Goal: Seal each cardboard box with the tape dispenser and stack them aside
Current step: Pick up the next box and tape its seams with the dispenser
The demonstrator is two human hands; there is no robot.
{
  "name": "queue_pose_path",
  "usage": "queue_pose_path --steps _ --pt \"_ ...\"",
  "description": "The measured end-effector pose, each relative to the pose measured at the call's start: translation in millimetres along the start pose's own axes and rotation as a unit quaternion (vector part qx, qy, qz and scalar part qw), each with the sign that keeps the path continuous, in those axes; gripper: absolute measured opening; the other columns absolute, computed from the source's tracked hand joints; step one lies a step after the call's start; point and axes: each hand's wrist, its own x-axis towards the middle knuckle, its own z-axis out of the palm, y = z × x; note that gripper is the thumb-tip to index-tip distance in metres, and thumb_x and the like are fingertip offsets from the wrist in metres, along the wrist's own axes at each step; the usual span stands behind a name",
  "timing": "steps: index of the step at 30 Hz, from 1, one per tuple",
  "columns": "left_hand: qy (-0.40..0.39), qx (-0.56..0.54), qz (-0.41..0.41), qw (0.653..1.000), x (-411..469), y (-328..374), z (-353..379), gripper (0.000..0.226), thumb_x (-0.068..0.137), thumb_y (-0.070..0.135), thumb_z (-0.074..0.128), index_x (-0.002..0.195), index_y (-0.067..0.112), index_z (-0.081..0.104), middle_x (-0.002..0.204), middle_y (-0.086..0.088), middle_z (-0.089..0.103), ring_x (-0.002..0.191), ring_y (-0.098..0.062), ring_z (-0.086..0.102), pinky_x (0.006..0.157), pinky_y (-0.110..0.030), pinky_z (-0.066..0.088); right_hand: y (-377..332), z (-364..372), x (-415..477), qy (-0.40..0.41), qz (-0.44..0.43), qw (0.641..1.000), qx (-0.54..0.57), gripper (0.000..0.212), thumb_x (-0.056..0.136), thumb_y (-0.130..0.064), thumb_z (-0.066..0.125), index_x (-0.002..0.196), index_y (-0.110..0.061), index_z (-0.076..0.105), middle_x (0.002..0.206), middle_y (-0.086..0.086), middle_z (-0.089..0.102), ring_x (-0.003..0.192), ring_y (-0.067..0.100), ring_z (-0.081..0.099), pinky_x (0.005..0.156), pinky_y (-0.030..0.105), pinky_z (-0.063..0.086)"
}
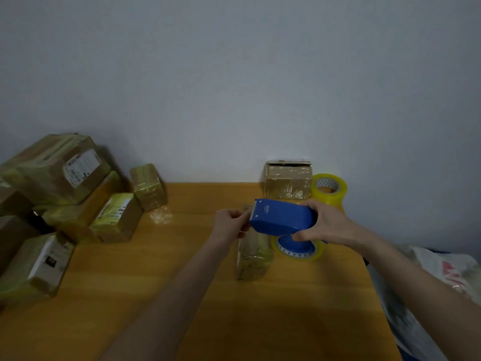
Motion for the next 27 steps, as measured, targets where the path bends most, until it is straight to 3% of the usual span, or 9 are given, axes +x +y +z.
queue_pose_path --steps 2,4,7,10,15,20,22,27 --pt "0.016 0.037 0.03 0.999 -7.4 -8.1 -2.2 0.022 0.092 0.018 0.062 0.07 0.013 0.064 0.06 0.004 0.061 0.054 -0.004 0.055 0.048 -0.014 0.045 0.6 3.3 -2.3 -0.008 -0.04 0.999 -0.032 0.062 0.068 -0.021 0.085 0.12 -0.027 0.051 0.108 -0.007 0.059 0.093 0.01 0.062 0.072 0.02 0.053" --pt "0.02 0.038 0.047 0.998 -16.8 -14.1 -7.5 0.023 0.091 0.016 0.062 0.068 0.013 0.063 0.058 0.003 0.06 0.05 -0.002 0.053 0.046 -0.013 0.043 2.5 3.4 -6.6 -0.027 -0.075 0.997 -0.016 0.072 0.07 -0.021 0.083 0.127 -0.045 0.045 0.116 -0.016 0.056 0.099 0.002 0.06 0.075 0.016 0.052" --pt "0.016 0.044 0.052 0.998 -31.7 -22.9 -13.2 0.019 0.091 0.017 0.062 0.073 0.012 0.066 0.06 0.003 0.062 0.047 0.003 0.054 0.046 -0.012 0.043 5.8 4.4 -13.7 -0.074 -0.09 0.993 0.008 0.074 0.072 -0.02 0.081 0.118 -0.063 0.042 0.115 -0.024 0.055 0.098 -0.007 0.058 0.075 0.011 0.05" --pt "0.021 0.063 0.045 0.997 -44.2 -35.2 -13.3 0.02 0.09 0.018 0.064 0.071 0.013 0.067 0.059 0.005 0.062 0.051 0.0 0.056 0.047 -0.013 0.045 14.8 11.2 -20.2 -0.091 -0.078 0.993 -0.002 0.07 0.069 -0.022 0.081 0.118 -0.056 0.045 0.113 -0.021 0.058 0.097 -0.005 0.06 0.076 0.018 0.054" --pt "0.109 0.095 0.028 0.989 -45.0 -49.7 -58.1 0.021 0.092 0.023 0.064 0.073 0.013 0.066 0.07 -0.001 0.064 0.065 -0.013 0.06 0.049 -0.017 0.047 45.5 -0.6 -32.1 -0.075 -0.048 0.994 -0.06 0.064 0.068 -0.02 0.081 0.114 -0.049 0.047 0.108 -0.017 0.061 0.097 0.003 0.062 0.08 0.025 0.053" --pt "0.1 0.139 0.054 0.984 -43.3 -59.3 -54.7 0.023 0.092 0.025 0.063 0.071 0.014 0.063 0.067 0.0 0.062 0.059 -0.01 0.057 0.049 -0.019 0.049 63.7 -1.8 -33.5 -0.107 -0.015 0.981 -0.162 0.06 0.066 -0.025 0.079 0.111 -0.037 0.041 0.098 -0.011 0.061 0.084 0.003 0.061 0.068 0.022 0.051" --pt "0.116 0.138 0.052 0.982 -43.3 -66.7 -46.9 0.025 0.091 0.024 0.064 0.068 0.015 0.064 0.063 0.002 0.062 0.055 -0.009 0.056 0.047 -0.018 0.047 69.8 -2.7 -36.4 -0.1 -0.01 0.981 -0.168 0.065 0.065 -0.03 0.079 0.114 -0.041 0.038 0.098 -0.014 0.06 0.082 0.001 0.061 0.064 0.019 0.05" --pt "0.127 0.137 0.043 0.982 -39.8 -77.3 -35.0 0.027 0.091 0.026 0.064 0.068 0.012 0.065 0.064 0.002 0.064 0.044 -0.003 0.054 0.047 -0.022 0.049 75.2 -6.5 -34.3 -0.069 -0.012 0.985 -0.155 0.069 0.064 -0.052 0.08 0.114 -0.056 0.033 0.105 -0.028 0.053 0.093 0.002 0.058 0.079 0.029 0.053"
